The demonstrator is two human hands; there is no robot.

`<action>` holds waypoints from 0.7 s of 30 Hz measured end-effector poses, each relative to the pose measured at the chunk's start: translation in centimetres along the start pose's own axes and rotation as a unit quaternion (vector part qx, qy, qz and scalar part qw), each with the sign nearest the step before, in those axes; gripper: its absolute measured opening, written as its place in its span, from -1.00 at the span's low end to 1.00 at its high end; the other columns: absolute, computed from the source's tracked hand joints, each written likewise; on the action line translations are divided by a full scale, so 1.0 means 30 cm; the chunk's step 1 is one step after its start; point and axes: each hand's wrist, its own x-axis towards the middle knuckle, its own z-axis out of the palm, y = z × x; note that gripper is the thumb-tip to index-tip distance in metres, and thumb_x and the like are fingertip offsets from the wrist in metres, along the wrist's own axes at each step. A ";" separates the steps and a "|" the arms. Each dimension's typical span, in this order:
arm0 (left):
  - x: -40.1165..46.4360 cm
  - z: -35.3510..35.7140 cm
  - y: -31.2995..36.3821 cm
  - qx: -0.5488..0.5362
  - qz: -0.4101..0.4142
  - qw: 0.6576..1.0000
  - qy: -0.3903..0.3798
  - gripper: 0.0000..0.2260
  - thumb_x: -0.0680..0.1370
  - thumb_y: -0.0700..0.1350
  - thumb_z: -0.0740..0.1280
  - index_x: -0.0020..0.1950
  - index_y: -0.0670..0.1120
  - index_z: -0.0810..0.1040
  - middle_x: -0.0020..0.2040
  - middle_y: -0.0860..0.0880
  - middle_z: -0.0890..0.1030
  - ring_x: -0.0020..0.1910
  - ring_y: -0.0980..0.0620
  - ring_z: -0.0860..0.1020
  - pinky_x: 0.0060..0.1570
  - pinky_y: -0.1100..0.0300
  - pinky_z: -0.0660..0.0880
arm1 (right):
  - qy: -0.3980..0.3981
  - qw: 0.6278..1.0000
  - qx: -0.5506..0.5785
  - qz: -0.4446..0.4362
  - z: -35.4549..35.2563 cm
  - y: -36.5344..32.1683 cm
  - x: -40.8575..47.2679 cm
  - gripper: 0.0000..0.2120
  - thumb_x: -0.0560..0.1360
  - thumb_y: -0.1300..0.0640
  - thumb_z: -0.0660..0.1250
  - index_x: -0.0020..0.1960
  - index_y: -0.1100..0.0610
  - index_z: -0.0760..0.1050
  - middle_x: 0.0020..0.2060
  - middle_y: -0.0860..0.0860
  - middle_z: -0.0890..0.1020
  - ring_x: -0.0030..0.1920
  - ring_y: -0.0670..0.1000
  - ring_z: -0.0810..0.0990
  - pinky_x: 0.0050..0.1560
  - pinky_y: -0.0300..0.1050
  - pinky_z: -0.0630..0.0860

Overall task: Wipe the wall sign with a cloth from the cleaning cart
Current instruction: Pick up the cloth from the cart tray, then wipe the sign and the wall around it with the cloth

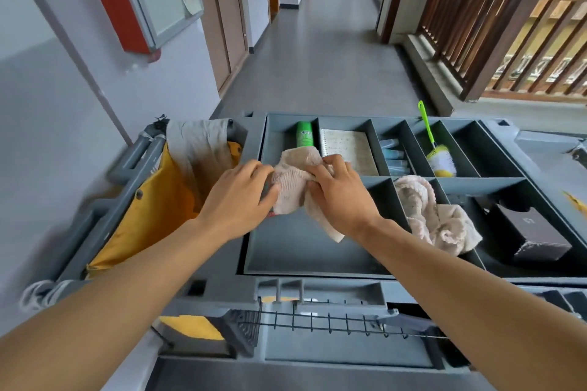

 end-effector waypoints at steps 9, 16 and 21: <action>-0.070 -0.453 -0.090 0.035 -0.066 0.987 0.139 -0.64 0.66 0.07 0.15 0.36 -0.09 0.46 0.30 -0.11 0.56 0.25 -0.12 0.53 0.23 -0.04 0.46 | 0.091 0.990 0.104 -0.036 -0.296 -0.334 0.148 -0.62 0.59 -0.11 0.08 0.29 0.08 0.39 0.11 0.09 0.41 0.05 0.20 0.53 0.07 0.03 0.53; -0.181 -0.782 -0.125 0.124 -0.115 0.962 0.213 -0.59 0.66 0.07 0.14 0.44 -0.11 0.38 0.36 -0.16 0.53 0.28 -0.20 0.53 0.27 -0.09 0.47 | 0.142 0.968 0.144 -0.146 -0.470 -0.587 0.266 -0.68 0.66 -0.02 0.15 0.35 0.09 0.39 0.17 0.11 0.41 0.03 0.17 0.55 0.14 0.00 0.52; -0.290 -0.997 -0.115 0.200 -0.195 0.931 0.237 -0.51 0.64 0.10 0.21 0.51 -0.10 0.31 0.41 -0.15 0.48 0.30 -0.18 0.53 0.23 -0.08 0.51 | 0.166 0.947 0.171 -0.215 -0.589 -0.775 0.332 -0.69 0.68 0.03 0.12 0.33 0.16 0.40 0.18 0.15 0.42 0.01 0.15 0.53 0.05 0.00 0.54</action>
